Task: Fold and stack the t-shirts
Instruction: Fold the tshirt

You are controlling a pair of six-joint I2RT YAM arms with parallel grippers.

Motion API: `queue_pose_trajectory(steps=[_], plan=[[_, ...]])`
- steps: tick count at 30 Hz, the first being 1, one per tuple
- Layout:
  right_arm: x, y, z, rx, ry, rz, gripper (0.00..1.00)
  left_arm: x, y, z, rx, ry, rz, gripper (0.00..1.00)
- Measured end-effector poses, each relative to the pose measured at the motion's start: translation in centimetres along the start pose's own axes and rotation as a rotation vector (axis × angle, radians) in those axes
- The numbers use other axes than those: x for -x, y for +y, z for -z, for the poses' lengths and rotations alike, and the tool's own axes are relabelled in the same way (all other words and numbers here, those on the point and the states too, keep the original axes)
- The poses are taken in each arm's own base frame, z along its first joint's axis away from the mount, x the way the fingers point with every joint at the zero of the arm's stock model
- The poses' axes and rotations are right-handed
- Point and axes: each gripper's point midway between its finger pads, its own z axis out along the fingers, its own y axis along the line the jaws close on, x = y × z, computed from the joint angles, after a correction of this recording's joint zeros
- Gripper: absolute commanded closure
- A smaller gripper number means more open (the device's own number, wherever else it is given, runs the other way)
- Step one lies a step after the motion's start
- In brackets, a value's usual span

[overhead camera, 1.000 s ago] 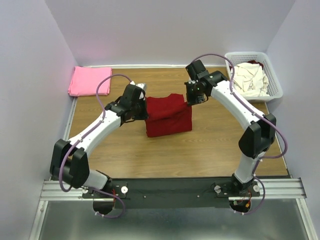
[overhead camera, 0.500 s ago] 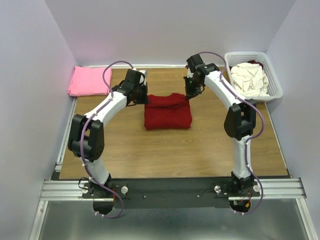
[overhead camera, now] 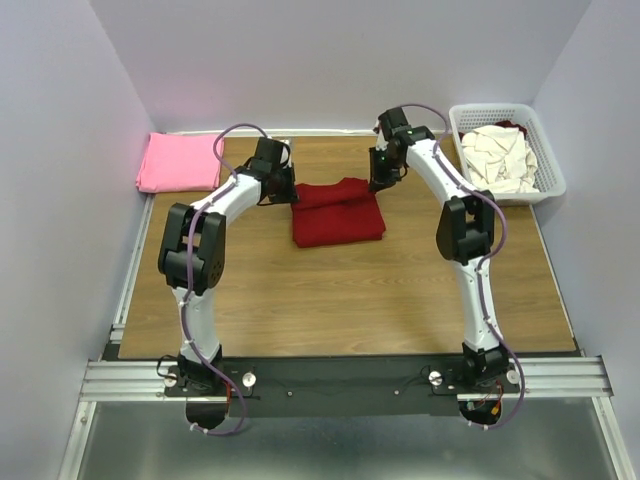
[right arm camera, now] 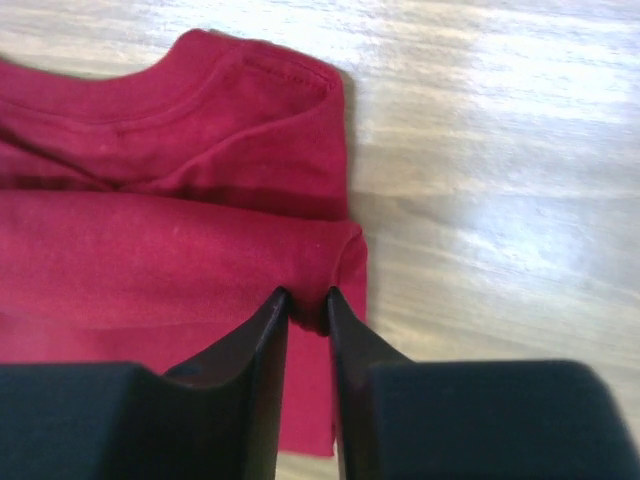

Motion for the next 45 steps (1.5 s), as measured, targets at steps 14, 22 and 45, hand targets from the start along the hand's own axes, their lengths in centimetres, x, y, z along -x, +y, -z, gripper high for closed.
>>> queue_pose_trajectory(steps=[14, 22, 45], plan=[[2.4, 0.1, 4.7, -0.017, -0.219, -0.006, 0.57, 1.2, 1.0, 1.6, 0.008, -0.124, 0.045, 0.38], [1.7, 2.8, 8.7, 0.170, -0.362, 0.054, 0.56, 0.9, -1.3, 6.6, -0.088, -0.253, 0.019, 0.62], [5.3, 2.0, -6.5, 0.729, -0.271, -0.173, 0.56, 5.2, 3.5, -7.7, -0.228, -0.222, 0.244, 0.83]])
